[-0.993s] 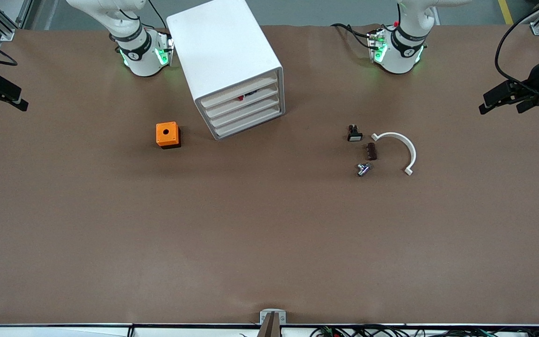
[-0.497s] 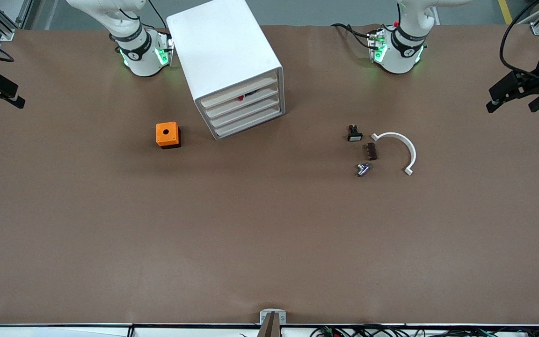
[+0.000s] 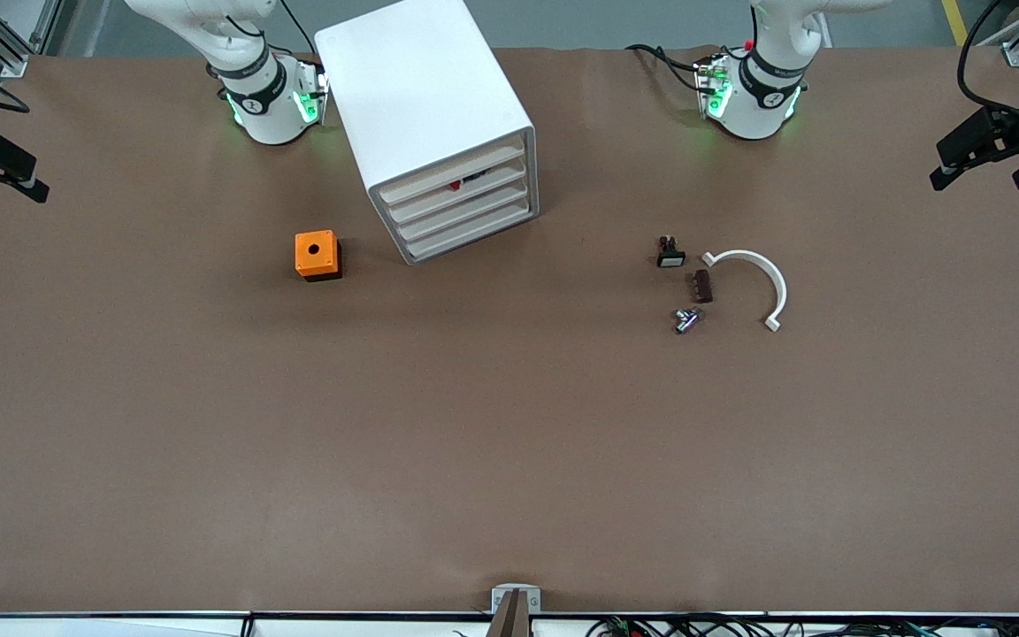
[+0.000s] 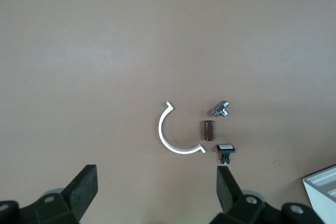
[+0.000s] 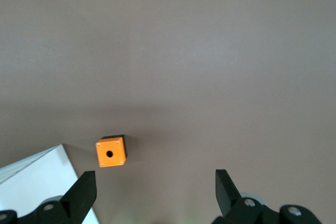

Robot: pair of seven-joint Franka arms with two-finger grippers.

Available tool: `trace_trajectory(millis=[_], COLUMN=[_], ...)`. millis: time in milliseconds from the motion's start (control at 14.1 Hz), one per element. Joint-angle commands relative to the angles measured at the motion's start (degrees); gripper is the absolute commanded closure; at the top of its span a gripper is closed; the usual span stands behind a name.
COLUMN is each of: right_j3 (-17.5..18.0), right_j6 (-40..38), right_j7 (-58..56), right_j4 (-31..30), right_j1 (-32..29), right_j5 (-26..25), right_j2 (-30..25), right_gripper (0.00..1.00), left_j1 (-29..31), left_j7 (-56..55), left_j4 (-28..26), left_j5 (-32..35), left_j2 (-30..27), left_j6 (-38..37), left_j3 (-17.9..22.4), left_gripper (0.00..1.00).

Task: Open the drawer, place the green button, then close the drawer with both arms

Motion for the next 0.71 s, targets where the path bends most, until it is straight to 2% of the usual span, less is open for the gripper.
trace_trajectory(millis=[0, 639], right_j3=[-0.33, 0.02], right_j6=[1.11, 2.08], right_j7=[-2.35, 3.36], right_j4=[-1.49, -1.58], right_j1=[-0.12, -0.39], right_j5=[-1.11, -0.94], right_j2=[-1.43, -1.25], right_gripper=[0.0, 0.0], left_j1=[-0.23, -0.67], left_j7=[0.24, 0.06], left_j4=[0.39, 0.56], left_j5=[1.17, 1.17], left_j2=[0.19, 0.36], left_j6=[-1.29, -2.09], left_j3=[-0.08, -0.17], left_gripper=[0.0, 0.0])
